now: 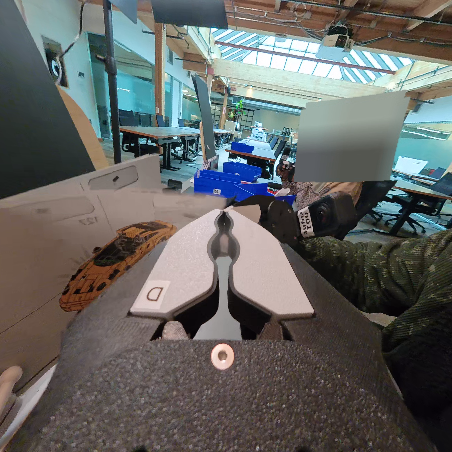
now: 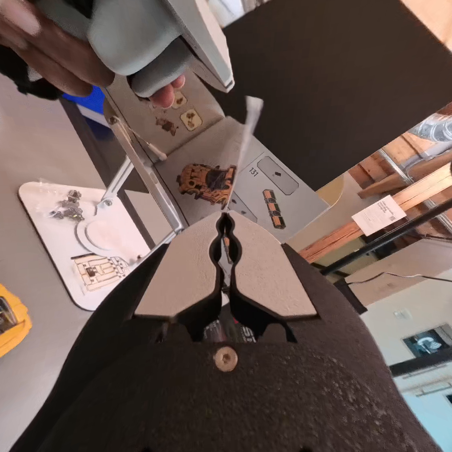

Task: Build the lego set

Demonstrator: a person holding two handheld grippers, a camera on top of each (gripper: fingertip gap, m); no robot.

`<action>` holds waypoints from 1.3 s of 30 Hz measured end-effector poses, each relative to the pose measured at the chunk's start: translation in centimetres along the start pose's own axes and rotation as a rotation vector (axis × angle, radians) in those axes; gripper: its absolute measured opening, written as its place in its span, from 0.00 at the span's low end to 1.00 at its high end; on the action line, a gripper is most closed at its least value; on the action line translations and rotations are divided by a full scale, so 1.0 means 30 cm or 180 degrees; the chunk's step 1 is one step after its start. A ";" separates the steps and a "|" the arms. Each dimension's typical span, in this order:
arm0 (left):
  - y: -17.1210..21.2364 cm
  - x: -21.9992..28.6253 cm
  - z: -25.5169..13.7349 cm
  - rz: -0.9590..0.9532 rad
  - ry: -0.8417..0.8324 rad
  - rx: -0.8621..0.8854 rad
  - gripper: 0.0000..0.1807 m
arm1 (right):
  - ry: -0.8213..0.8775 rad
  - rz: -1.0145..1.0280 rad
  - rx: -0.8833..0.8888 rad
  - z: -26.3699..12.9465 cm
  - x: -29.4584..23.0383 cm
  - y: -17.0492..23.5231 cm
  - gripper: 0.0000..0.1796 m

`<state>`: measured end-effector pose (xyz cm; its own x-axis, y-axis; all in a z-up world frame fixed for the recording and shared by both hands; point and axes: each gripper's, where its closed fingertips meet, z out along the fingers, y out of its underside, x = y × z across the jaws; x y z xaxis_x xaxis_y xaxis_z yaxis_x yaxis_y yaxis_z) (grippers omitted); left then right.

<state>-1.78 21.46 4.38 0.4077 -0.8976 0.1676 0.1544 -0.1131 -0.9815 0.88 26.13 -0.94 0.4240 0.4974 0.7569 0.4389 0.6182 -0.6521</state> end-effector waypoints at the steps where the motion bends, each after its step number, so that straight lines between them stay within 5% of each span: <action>1: -0.015 0.007 -0.012 0.0060 -0.0032 0.0040 0.00 | -0.0052 0.0081 -0.0034 -0.001 -0.007 -0.003 0.00; 6: -0.051 -0.040 -0.138 0.0492 -0.0610 -0.0048 0.12 | -0.0445 0.0755 -0.0008 -0.004 -0.029 -0.040 0.00; 11: 0.127 -0.328 -0.330 0.1135 -0.2124 -0.1402 0.12 | -0.0788 0.1391 -0.0203 0.033 -0.037 -0.059 0.00; 15: 0.281 -0.417 -0.342 0.1237 -0.2308 -0.2124 0.16 | -0.1053 0.1985 -0.0173 0.084 -0.020 -0.074 0.00; 18: 0.291 -0.476 -0.357 0.1852 -0.2699 -0.2491 0.11 | -0.1335 0.2311 -0.0034 0.088 -0.034 -0.109 0.00; 24: 0.300 -0.497 -0.363 0.2217 -0.2718 -0.2821 0.02 | -0.1463 0.2028 0.0074 0.079 -0.073 -0.151 0.00; 29: 0.245 -0.490 -0.381 0.2235 -0.2910 -0.2165 0.00 | -0.1455 0.1922 0.0081 0.100 -0.086 -0.174 0.00; 39: 0.146 -0.506 -0.565 -0.0104 -0.2542 -0.0016 0.01 | -0.1671 0.1184 -0.0110 0.250 -0.213 -0.274 0.00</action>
<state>-22.55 27.36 -4.02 0.9246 -0.3177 0.2101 0.1741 -0.1379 -0.9750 -11.37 22.43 -0.07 0.1124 0.9119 0.3948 0.3661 0.3314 -0.8696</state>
